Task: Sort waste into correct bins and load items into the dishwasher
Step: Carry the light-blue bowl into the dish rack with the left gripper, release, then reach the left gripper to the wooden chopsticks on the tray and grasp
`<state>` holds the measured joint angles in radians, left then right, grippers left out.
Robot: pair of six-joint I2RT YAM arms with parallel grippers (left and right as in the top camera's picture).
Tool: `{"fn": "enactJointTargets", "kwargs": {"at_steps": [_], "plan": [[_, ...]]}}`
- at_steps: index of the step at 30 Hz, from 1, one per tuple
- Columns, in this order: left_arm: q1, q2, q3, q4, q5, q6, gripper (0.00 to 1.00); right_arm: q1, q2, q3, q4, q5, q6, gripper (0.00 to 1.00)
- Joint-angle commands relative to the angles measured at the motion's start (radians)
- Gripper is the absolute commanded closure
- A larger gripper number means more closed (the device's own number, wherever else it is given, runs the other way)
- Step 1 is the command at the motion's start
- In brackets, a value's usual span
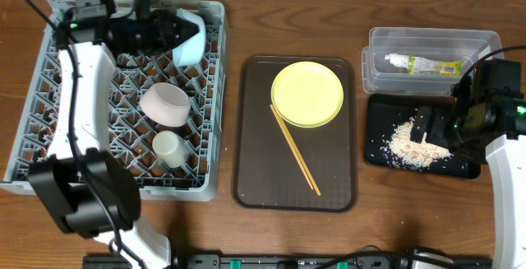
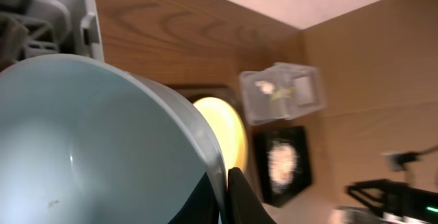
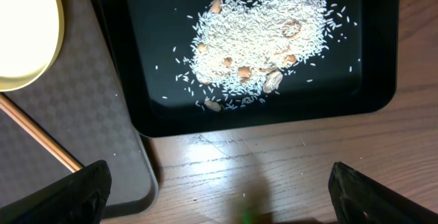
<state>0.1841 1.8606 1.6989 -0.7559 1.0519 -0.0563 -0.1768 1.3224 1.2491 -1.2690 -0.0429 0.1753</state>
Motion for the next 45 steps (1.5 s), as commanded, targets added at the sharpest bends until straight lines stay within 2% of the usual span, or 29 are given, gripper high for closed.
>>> {"fn": "enactJointTargets", "kwargs": {"at_steps": [1, 8, 17, 26, 28, 30, 34, 41, 45], "plan": [[0.044, 0.066, 0.007, -0.002, 0.219, -0.008, 0.92, -0.014, -0.011, 0.014, -0.002, 0.013, 0.003, 0.01], [0.1, 0.196, 0.007, -0.002, 0.374, -0.009, 0.92, -0.014, -0.011, 0.014, -0.003, 0.013, 0.003, 0.01], [0.161, 0.31, 0.007, -0.003, 0.37, -0.008, 0.92, -0.014, -0.011, 0.014, -0.003, 0.013, 0.003, 0.01], [0.225, 0.341, 0.004, -0.003, 0.245, -0.008, 0.91, -0.014, -0.011, 0.014, -0.007, 0.012, 0.003, 0.01], [0.237, 0.341, 0.004, -0.007, 0.217, -0.008, 0.85, -0.014, -0.011, 0.014, -0.007, 0.012, 0.003, 0.01], [0.248, 0.341, 0.004, -0.016, 0.182, -0.008, 0.66, -0.015, -0.011, 0.014, -0.007, 0.013, 0.003, 0.01], [0.266, 0.341, 0.004, -0.025, 0.158, -0.008, 0.43, -0.014, -0.011, 0.014, -0.007, 0.013, 0.003, 0.01], [0.315, 0.309, 0.004, -0.025, 0.146, -0.009, 0.3, -0.014, -0.011, 0.014, -0.013, 0.017, 0.002, 0.01], [0.335, 0.215, 0.004, -0.038, -0.002, -0.008, 0.25, -0.015, -0.011, 0.014, -0.014, 0.032, 0.003, 0.01]]}}
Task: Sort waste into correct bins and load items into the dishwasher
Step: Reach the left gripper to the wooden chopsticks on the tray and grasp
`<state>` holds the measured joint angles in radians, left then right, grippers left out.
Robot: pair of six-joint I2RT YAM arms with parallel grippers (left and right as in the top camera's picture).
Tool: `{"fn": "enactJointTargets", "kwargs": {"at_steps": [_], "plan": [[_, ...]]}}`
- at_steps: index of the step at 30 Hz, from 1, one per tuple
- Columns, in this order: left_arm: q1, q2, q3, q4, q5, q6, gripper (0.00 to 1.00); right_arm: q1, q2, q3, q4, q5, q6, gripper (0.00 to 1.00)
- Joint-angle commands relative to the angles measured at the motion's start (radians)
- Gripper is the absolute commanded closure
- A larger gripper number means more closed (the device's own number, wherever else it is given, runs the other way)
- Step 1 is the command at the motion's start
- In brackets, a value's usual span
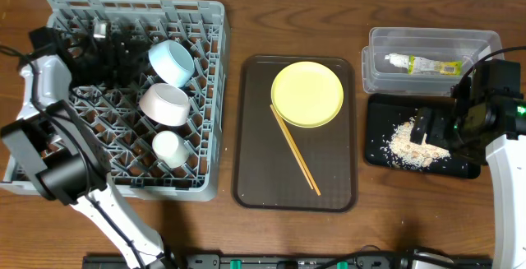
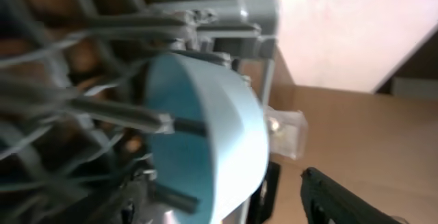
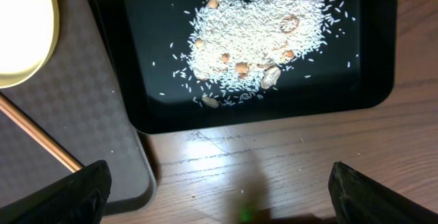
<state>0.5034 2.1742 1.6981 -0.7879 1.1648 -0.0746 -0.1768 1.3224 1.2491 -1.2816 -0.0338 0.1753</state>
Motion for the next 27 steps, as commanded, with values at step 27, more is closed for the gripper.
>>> {"fn": "enactJointTargets", "kwargs": {"at_steps": [27], "plan": [[-0.575, -0.642, -0.032, -0.483, -1.041, -0.498, 0.1, -0.014, -0.011, 0.014, -0.004, 0.022, 0.003, 0.01]]}}
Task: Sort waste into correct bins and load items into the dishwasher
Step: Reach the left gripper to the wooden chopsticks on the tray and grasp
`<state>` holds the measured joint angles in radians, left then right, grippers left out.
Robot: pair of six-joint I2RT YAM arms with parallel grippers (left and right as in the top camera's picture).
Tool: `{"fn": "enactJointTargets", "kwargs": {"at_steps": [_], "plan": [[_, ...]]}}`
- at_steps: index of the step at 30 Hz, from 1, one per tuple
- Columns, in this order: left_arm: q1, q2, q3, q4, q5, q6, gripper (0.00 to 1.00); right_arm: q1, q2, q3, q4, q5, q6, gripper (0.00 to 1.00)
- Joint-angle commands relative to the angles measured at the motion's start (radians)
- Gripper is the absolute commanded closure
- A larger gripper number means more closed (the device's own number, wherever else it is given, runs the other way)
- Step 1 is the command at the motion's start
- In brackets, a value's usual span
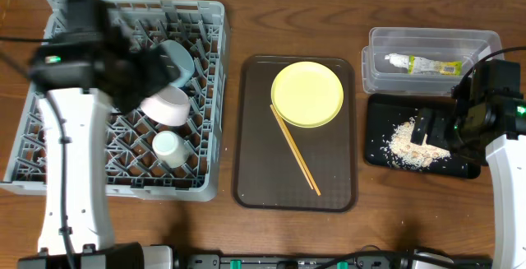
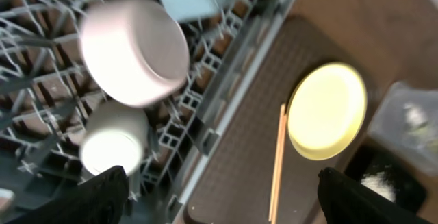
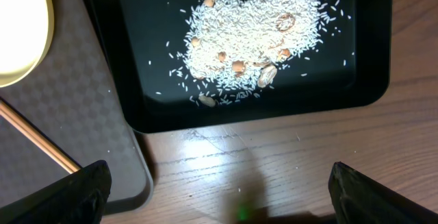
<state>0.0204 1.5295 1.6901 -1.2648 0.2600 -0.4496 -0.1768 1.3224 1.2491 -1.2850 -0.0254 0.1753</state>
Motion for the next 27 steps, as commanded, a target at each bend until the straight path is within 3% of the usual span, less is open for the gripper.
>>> {"fn": "enactJointTargets", "kwargs": {"at_steps": [1, 6, 14, 27], "plan": [[-0.147, 0.004, -0.037, 0.002, -0.167, -0.161, 0.1, -0.014, -0.011, 0.014, -0.002, 0.013, 0.003, 0.01], [-0.36, 0.035, -0.088, 0.044, -0.257, -0.269, 0.1, -0.014, -0.011, 0.014, -0.002, 0.013, 0.003, 0.01], [-0.576, 0.182, -0.188, 0.144, -0.257, -0.389, 0.1, -0.014, -0.011, 0.014, -0.002, 0.013, 0.003, 0.01], [-0.708, 0.494, -0.199, 0.191, -0.268, -0.45, 0.1, -0.014, -0.011, 0.014, -0.002, 0.013, 0.003, 0.01]]}}
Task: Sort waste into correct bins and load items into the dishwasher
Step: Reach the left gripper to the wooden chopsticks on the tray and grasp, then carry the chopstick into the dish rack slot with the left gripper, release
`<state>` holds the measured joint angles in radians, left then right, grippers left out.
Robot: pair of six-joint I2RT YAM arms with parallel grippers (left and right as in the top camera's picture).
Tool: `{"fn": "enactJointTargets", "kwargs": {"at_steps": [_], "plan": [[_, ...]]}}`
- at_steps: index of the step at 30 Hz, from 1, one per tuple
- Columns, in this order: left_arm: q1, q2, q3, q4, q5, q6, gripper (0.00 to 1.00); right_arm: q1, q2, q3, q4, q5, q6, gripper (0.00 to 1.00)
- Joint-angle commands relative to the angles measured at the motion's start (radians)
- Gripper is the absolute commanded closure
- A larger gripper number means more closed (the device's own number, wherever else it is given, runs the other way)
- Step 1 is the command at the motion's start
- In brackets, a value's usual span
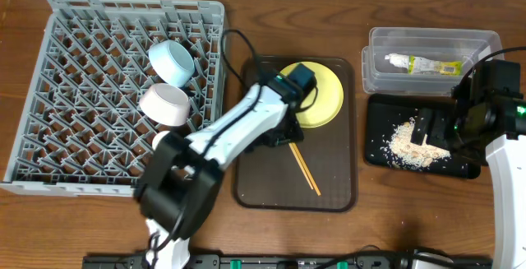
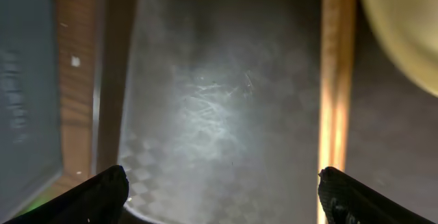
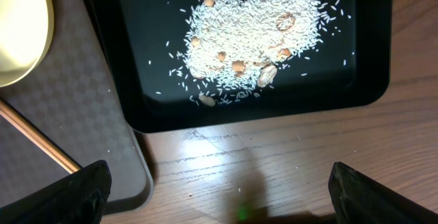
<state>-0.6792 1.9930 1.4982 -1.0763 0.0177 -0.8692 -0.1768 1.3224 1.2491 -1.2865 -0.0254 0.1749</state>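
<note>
My left gripper (image 1: pixel 281 140) hangs low over the brown tray (image 1: pixel 263 183), open, with nothing between its fingers (image 2: pixel 102 196). The wooden chopsticks (image 2: pixel 335 101) lie on the tray just inside its right finger, next to the yellow plate (image 1: pixel 319 95). The chopsticks (image 1: pixel 302 169) run diagonally from the plate toward the tray's front. My right gripper (image 3: pixel 222 196) is open above the table edge of the black tray (image 3: pixel 369 59) that holds spilled rice and nuts (image 3: pixel 253 32).
The grey dish rack (image 1: pixel 57 96) on the left holds a blue bowl (image 1: pixel 170 62), a pink bowl (image 1: pixel 162 104) and a small cup (image 1: pixel 159 141). A clear bin (image 1: pixel 477 43) at the back right contains a tube (image 1: pixel 423 65).
My left gripper was high over the rack's bowls; now it is down over the brown tray beside the chopsticks, still open. The right arm has not moved.
First my left gripper was at the blue bowl at the rack's back. Then the bowl rested in the rack and the gripper stood apart from it, open. It was later above the rack, and now over the brown tray. The right gripper stayed open over the rice.
</note>
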Motion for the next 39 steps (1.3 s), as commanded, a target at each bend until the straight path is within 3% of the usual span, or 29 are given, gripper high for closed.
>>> {"fn": "enactJointTargets", "kwargs": {"at_steps": [1, 9, 33, 36, 37, 39], "plan": [[-0.012, 0.041, -0.007, 0.011, -0.024, -0.03, 0.1, -0.014, -0.011, 0.014, -0.001, 0.013, 0.003, 0.01], [-0.024, 0.05, -0.007, 0.068, 0.035, 0.016, 0.1, -0.014, -0.011, 0.014, -0.001, 0.013, 0.003, 0.01], [-0.029, 0.054, -0.127, 0.163, 0.034, 0.015, 0.1, -0.014, -0.011, 0.014, -0.001, 0.013, 0.003, 0.01], [-0.029, 0.054, -0.127, 0.164, 0.034, 0.015, 0.19, -0.014, -0.011, 0.014, -0.003, 0.013, 0.003, 0.01], [-0.029, 0.054, -0.127, 0.163, 0.034, 0.015, 0.3, -0.014, -0.011, 0.014, -0.004, 0.013, 0.003, 0.01], [-0.029, 0.054, -0.127, 0.163, 0.034, 0.015, 0.42, -0.014, -0.011, 0.014, -0.005, 0.013, 0.003, 0.01]]}}
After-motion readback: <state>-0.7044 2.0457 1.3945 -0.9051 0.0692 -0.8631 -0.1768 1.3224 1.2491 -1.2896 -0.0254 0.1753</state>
